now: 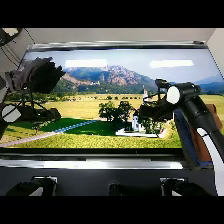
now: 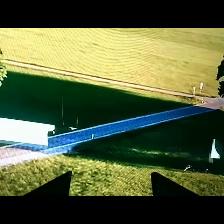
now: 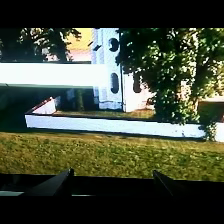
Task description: Fold the shirts.
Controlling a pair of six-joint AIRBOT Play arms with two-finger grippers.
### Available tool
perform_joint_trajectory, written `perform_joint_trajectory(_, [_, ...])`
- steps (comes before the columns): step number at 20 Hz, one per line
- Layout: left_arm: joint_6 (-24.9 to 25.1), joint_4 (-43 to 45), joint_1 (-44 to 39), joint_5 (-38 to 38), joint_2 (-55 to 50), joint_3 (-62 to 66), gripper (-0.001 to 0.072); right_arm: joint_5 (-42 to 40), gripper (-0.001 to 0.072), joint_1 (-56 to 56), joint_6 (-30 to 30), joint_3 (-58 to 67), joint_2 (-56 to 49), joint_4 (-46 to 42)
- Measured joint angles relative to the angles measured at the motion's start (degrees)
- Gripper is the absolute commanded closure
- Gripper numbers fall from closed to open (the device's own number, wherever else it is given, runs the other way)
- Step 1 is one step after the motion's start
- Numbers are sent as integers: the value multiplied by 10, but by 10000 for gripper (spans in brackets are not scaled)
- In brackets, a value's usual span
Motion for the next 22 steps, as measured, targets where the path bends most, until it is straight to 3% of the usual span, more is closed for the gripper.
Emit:
perform_joint_trajectory(16, [0,0,0,2,0,0,108,-11,137,0,0,0,0,0])
perform_joint_trajectory(22, [-4,-13,0,138,-6,0,109,-57,143,0,0,0,0,-1])
